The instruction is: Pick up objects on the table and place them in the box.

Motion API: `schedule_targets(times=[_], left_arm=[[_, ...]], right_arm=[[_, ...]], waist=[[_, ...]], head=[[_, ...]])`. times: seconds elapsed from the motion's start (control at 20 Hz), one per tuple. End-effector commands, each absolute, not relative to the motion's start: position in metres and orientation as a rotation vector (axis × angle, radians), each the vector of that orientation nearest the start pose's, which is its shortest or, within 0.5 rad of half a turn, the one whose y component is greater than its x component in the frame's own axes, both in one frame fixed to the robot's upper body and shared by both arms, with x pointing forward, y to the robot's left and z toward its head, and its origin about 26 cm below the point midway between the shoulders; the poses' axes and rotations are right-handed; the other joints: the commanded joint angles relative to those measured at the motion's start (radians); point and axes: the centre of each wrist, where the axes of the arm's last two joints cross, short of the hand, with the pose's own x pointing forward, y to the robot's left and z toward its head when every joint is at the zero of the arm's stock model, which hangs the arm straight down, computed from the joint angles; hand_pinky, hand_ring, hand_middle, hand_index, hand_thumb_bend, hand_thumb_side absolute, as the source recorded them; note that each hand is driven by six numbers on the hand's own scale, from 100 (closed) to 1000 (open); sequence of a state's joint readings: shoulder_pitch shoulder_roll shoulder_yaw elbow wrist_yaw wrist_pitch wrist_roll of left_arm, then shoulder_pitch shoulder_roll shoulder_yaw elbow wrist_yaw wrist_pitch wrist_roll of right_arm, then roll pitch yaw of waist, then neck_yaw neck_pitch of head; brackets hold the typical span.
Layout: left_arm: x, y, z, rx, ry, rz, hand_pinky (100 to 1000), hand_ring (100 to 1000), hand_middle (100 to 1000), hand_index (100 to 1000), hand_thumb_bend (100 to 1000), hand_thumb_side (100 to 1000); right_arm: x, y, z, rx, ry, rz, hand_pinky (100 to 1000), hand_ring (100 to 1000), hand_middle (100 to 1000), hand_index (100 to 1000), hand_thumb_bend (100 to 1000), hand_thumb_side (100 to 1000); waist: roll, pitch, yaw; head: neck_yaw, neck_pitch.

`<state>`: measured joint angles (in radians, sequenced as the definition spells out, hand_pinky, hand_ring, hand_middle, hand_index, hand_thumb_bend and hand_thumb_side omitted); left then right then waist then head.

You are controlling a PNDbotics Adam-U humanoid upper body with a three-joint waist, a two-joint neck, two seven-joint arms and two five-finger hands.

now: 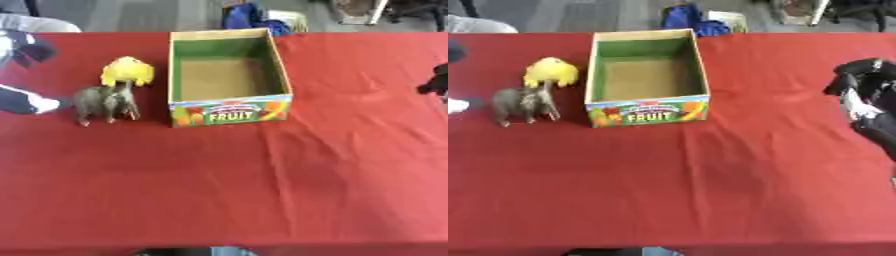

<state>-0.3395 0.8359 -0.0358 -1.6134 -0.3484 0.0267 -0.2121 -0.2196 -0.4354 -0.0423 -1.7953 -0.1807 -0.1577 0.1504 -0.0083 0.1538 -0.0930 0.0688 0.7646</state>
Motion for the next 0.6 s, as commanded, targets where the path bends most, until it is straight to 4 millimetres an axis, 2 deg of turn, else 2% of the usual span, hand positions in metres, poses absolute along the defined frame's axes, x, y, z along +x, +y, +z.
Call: schedule_targets(times=[0.05,0.35,0.6], left_arm=[[0.338,0.389,0.219,0.907,-1.581,-1.103,665,687,610,738,671,100],[0.347,0.388,0.218,0.93,-1.549,-1.129,664,683,611,737,690,100],[0.364,0.389,0.211,0.923,-1.477,-1.171,667,686,617,738,709,101]], right_arm=[[0.315,-0.318,0.158,-0.059,-2.15,0.494,655,550,500,651,100,281],[0.315,-0.317,0.158,-0.05,-2.146,0.499,655,550,499,650,100,282],[0.315,-0.316,0.157,-0.044,-2.143,0.503,655,550,499,650,100,281]], waist=[[0.001,-0.017,-0.002],[0.001,-0.02,-0.007],[0.0,-0.025,-0.011]], head=[[0.004,0.004],[0.003,-0.001],[0.005,-0.005]])
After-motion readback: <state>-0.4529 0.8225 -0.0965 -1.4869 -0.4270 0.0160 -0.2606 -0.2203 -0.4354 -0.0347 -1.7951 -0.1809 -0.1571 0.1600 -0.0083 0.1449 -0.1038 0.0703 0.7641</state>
